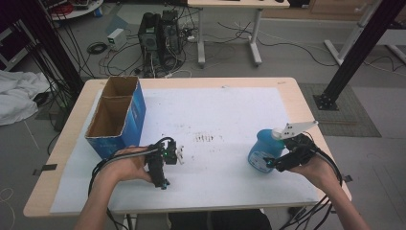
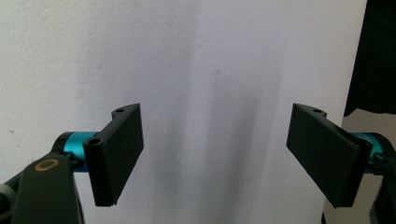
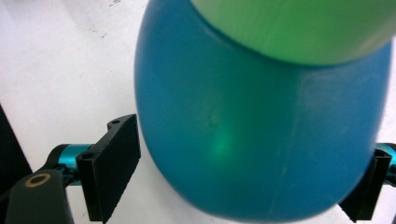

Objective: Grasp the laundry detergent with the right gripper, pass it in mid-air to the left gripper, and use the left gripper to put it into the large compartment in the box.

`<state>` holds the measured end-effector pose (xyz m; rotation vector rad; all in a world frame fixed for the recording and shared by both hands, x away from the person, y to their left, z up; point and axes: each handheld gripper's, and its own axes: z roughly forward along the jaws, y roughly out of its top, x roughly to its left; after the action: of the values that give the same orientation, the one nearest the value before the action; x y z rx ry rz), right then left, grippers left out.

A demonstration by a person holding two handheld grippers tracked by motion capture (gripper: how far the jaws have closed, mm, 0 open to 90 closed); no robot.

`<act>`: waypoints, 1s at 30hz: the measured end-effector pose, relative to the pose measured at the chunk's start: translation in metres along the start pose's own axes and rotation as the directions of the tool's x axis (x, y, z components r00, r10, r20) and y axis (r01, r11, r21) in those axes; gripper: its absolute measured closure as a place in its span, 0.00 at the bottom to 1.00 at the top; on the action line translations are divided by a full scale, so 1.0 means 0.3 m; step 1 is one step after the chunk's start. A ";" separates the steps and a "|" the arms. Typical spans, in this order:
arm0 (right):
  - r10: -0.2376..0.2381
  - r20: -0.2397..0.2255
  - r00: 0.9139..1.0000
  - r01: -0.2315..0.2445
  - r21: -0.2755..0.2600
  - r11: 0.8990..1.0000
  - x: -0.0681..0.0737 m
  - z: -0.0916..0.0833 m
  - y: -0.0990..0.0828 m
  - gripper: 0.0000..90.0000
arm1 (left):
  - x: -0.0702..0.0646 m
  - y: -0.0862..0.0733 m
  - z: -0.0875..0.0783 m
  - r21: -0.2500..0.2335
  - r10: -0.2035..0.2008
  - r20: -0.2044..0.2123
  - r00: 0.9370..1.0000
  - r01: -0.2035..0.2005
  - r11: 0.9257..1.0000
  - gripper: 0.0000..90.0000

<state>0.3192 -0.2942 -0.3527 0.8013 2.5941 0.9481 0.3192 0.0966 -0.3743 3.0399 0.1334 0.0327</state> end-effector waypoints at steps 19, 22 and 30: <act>0.044 -0.007 0.999 -0.044 -0.037 0.998 0.002 0.020 -0.017 0.19 | 0.001 -0.005 0.008 0.006 -0.007 0.001 1.000 0.007 1.000 0.21; 0.050 -0.002 0.999 -0.050 -0.044 0.998 0.003 0.020 -0.016 0.20 | 0.001 -0.006 0.008 -0.003 -0.008 0.000 1.000 0.008 1.000 0.21; 0.059 -0.004 0.998 -0.059 -0.060 0.996 0.003 0.017 -0.010 0.24 | 0.002 -0.008 0.003 0.005 -0.009 -0.002 1.000 0.009 1.000 0.21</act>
<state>0.3194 -0.2930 -0.3587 0.8663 2.5431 1.0389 0.3197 0.0989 -0.3754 3.0438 0.1482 0.0350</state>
